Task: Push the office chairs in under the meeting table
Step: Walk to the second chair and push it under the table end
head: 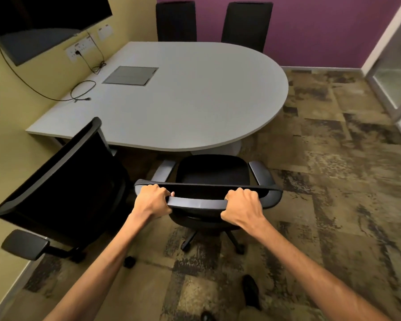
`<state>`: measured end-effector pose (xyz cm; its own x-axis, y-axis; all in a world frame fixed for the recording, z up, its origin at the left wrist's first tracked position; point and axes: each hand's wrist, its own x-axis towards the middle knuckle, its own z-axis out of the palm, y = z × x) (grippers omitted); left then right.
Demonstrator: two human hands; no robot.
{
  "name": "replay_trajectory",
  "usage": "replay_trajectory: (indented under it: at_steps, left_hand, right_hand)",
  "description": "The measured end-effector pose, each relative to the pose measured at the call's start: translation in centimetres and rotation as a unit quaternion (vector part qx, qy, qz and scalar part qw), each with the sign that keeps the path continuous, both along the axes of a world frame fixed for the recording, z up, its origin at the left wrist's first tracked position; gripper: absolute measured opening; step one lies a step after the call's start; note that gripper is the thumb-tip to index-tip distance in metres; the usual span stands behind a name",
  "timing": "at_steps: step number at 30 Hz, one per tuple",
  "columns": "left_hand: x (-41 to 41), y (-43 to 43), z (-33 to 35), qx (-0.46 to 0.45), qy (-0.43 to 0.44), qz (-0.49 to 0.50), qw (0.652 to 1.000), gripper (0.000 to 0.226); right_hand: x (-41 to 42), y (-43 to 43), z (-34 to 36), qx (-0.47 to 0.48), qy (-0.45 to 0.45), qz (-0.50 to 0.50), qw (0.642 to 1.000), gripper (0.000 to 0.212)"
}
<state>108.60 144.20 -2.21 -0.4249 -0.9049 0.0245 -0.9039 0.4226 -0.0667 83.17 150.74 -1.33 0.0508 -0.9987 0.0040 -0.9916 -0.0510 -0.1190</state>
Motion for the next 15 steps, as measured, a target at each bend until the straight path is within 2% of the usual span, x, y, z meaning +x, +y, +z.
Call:
replay_trajectory:
  at_steps: [2, 8, 15]
  left_hand:
    - [-1.4, -0.3, 0.3, 0.001, 0.020, -0.004, 1.000, 0.022]
    - [-5.1, -1.6, 0.4, -0.007, 0.046, -0.001, 0.999, 0.041]
    - [-6.7, -4.1, 0.0, 0.004, 0.018, 0.030, 0.999, 0.031]
  right_hand:
    - [-1.2, -1.0, -0.1, -0.007, 0.005, -0.014, 1.000, 0.045]
    - [-5.0, -4.3, 0.0, 0.007, 0.054, -0.018, 0.998, 0.042]
    - [-6.8, -7.3, 0.2, 0.019, 0.043, -0.005, 0.999, 0.045]
